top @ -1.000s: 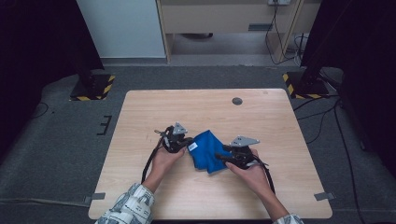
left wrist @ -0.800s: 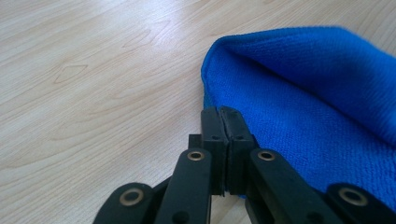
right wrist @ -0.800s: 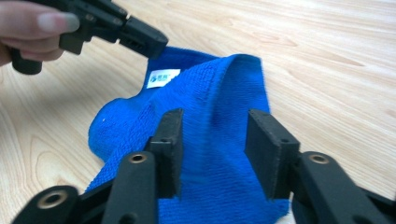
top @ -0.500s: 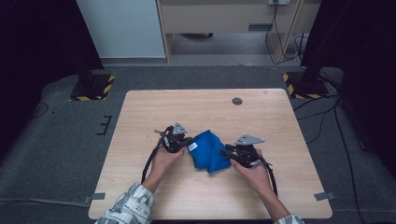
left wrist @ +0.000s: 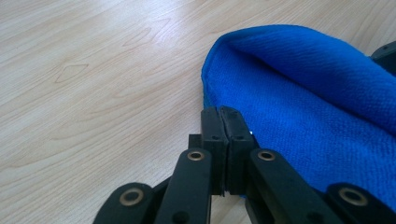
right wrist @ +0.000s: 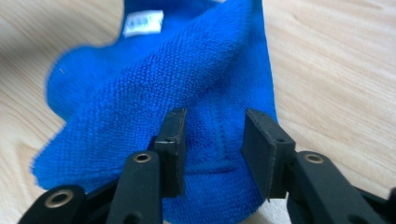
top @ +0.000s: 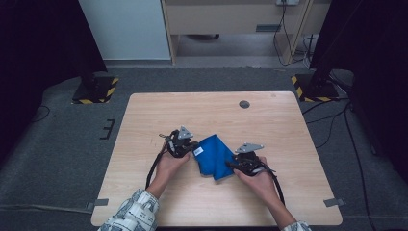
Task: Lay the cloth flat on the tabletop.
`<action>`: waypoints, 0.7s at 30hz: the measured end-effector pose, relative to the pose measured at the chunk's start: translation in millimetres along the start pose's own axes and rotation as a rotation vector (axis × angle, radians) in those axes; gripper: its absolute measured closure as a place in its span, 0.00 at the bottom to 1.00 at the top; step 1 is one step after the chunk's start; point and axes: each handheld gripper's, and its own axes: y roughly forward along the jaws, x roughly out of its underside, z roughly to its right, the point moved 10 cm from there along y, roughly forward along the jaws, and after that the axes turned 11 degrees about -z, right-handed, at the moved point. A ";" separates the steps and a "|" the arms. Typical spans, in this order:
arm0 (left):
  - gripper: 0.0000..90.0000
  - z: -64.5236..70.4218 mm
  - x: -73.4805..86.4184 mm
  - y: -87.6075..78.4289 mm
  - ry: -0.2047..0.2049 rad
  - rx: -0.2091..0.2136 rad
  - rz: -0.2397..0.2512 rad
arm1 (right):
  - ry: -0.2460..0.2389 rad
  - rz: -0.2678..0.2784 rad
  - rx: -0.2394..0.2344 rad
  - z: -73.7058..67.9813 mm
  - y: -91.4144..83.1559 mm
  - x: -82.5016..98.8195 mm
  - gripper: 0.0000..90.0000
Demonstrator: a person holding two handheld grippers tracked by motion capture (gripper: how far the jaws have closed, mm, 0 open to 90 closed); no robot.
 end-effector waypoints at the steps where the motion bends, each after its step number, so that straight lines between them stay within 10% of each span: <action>1: 0.99 -0.6 -0.1 -0.5 -0.003 0.000 0.002 | -0.001 -0.002 -0.001 -0.1 0.4 0.5 0.67; 11: 0.99 0.5 0.0 0.2 0.001 0.000 0.001 | -0.003 0.004 -0.052 -4.5 -2.3 0.7 0.96; 21: 0.99 -1.5 -1.3 -2.6 -0.008 -0.001 0.013 | 0.002 0.049 -0.054 -1.3 -17.7 -6.5 0.97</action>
